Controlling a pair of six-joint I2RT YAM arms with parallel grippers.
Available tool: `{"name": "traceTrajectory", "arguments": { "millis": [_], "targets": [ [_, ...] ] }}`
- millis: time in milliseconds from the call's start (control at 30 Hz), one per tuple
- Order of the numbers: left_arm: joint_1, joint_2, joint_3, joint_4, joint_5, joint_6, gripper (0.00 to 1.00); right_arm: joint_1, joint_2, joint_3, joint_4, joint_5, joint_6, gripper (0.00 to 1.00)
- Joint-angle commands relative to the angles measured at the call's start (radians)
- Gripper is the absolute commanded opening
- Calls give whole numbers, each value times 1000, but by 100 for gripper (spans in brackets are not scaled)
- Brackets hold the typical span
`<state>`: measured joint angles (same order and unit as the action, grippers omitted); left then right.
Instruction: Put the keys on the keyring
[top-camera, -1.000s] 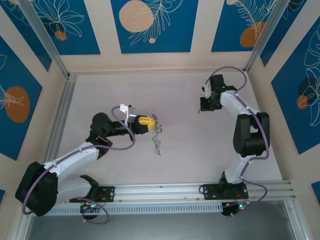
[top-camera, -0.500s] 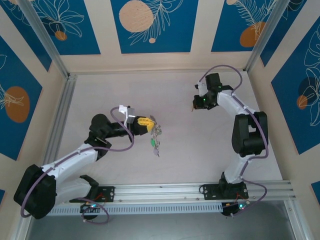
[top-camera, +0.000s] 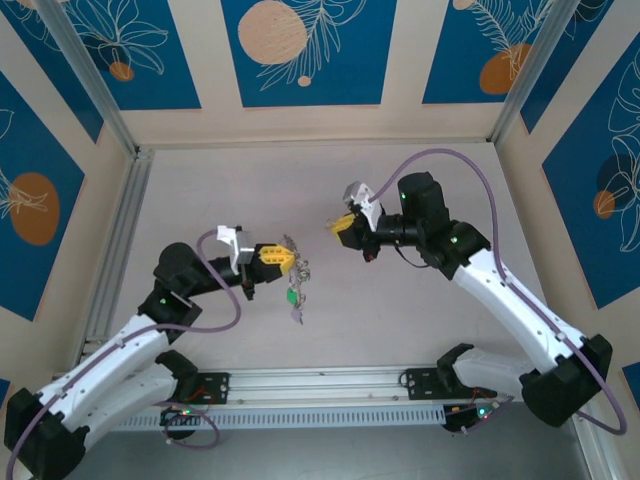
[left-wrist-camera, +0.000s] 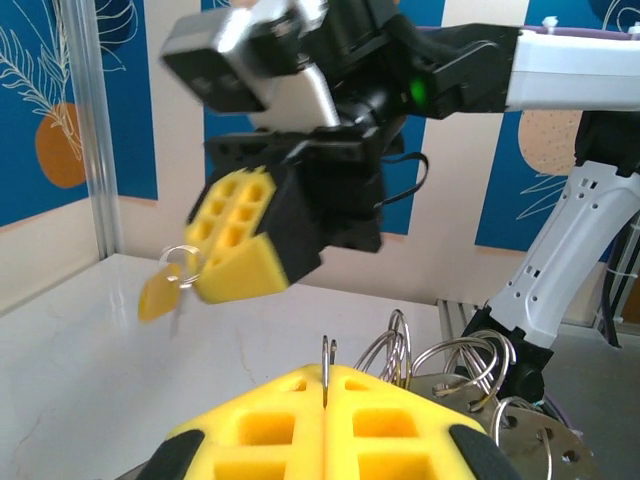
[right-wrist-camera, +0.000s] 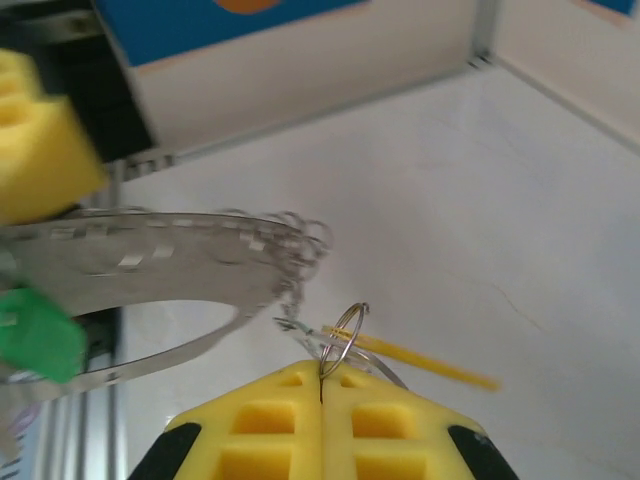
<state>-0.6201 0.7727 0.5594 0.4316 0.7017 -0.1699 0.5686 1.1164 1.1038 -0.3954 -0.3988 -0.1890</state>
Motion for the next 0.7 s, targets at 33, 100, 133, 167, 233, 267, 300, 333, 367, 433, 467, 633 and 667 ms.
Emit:
{"name": "traceTrajectory", "arguments": {
  "millis": [33, 100, 133, 167, 233, 267, 300, 333, 367, 433, 467, 633, 667],
  "targets": [
    [-33, -70, 85, -213, -68, 98, 0, 102, -55, 42, -94, -87, -76, 0],
    [-59, -88, 112, -289, -89, 137, 0, 140, -52, 88, -155, -89, -86, 0],
    [-77, -94, 121, -322, -103, 156, 0, 159, -47, 109, -186, -84, -88, 0],
    [-94, -96, 128, -341, -113, 169, 0, 173, -45, 125, -209, -83, -91, 0],
    [-124, -99, 144, -388, -142, 193, 0, 211, -40, 160, -267, -64, -99, 0],
    [-132, -99, 150, -407, -155, 204, 0, 224, -40, 172, -288, -55, -100, 0],
    [-141, -101, 155, -425, -167, 213, 0, 234, -41, 177, -302, -54, -100, 0],
    [-149, -103, 159, -437, -176, 220, 0, 243, -44, 178, -310, -54, -100, 0],
    [-156, -102, 164, -450, -178, 224, 0, 249, -48, 179, -316, -53, -101, 0],
    [-168, -102, 175, -473, -187, 235, 0, 259, -55, 177, -328, -50, -105, 0],
    [-172, -104, 179, -481, -192, 240, 0, 260, -55, 177, -334, -51, -105, 0],
    [-178, -115, 194, -526, -236, 249, 0, 241, -52, 160, -330, -21, -88, 0],
    [-178, -120, 194, -540, -257, 248, 0, 224, -48, 151, -326, -23, -76, 0]
  ]
}}
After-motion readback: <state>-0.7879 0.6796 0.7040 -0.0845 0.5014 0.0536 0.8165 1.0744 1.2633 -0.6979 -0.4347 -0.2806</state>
